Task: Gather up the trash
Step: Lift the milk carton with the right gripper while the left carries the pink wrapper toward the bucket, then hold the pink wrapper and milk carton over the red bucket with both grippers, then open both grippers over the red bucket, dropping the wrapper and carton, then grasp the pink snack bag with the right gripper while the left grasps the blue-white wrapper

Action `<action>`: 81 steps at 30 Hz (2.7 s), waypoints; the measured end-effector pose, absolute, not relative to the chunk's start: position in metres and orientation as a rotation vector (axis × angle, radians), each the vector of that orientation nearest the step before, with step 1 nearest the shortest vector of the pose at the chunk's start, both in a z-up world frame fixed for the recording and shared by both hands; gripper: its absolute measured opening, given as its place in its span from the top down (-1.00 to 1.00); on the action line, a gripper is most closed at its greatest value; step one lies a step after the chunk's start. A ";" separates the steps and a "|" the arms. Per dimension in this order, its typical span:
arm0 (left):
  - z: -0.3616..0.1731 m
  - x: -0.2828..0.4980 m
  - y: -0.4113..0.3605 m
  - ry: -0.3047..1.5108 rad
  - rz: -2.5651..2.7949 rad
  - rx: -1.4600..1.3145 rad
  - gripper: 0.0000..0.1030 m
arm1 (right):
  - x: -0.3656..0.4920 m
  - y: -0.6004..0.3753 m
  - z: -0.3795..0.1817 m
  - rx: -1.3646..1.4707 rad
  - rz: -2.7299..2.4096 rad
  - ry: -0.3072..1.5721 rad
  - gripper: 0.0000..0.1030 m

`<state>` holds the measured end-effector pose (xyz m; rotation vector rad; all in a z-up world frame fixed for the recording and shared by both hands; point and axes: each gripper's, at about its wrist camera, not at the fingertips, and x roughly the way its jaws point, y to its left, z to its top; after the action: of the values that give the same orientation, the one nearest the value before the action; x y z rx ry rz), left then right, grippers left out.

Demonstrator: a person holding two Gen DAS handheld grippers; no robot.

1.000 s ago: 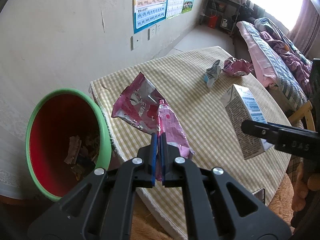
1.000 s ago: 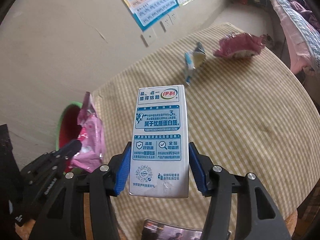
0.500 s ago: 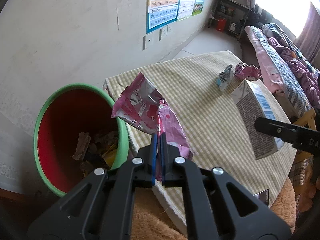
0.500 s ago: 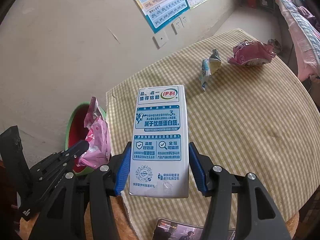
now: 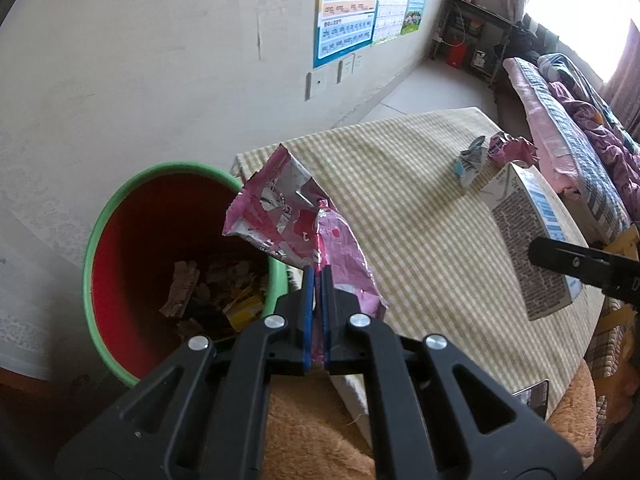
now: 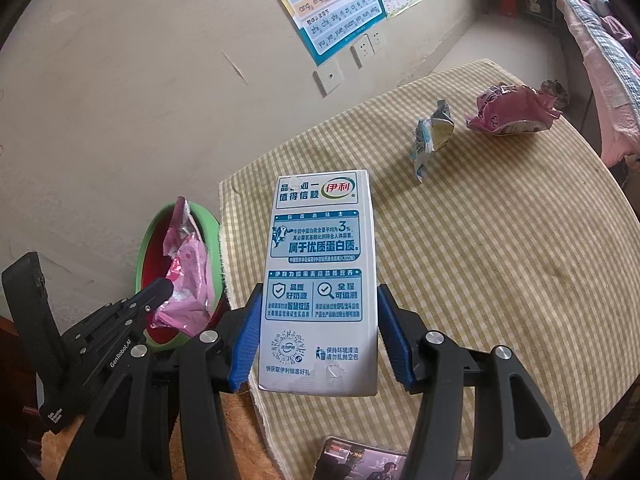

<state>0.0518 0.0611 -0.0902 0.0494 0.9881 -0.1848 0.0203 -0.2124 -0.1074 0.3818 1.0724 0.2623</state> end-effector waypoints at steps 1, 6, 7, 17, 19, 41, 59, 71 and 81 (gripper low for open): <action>-0.090 0.052 0.063 0.989 -0.182 0.048 0.94 | 0.020 -0.212 -0.107 0.381 0.264 1.073 -0.03; -0.092 0.053 0.072 0.992 -0.168 0.039 0.94 | 0.022 -0.205 -0.107 0.368 0.278 1.078 -0.03; -0.092 0.053 0.073 0.992 -0.166 0.037 0.94 | 0.022 -0.204 -0.107 0.366 0.280 1.078 -0.03; -0.094 0.053 0.088 0.988 -0.144 0.028 0.94 | 0.039 -0.173 -0.103 0.328 0.337 1.086 -0.03; -0.093 0.054 0.096 0.981 -0.122 0.032 0.94 | 0.046 -0.157 -0.097 0.303 0.370 1.076 -0.03; -0.108 0.058 0.200 1.019 0.088 -0.087 0.94 | 0.087 -0.015 -0.106 0.143 0.606 1.148 -0.03; -0.114 0.060 0.189 1.028 0.060 -0.135 0.06 | 0.098 -0.048 -0.113 0.275 0.558 1.120 -0.23; -0.111 0.061 0.125 1.041 -0.044 -0.009 0.00 | 0.132 -0.318 -0.115 0.555 -0.213 0.942 -0.44; -0.102 0.045 0.095 1.048 -0.078 0.080 0.00 | 0.208 -0.355 -0.152 0.590 -0.363 1.057 -0.45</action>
<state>0.0451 0.0953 -0.1021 0.0798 1.0478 -0.0777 0.2079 -0.3553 -0.1525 0.5897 1.0574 -0.3632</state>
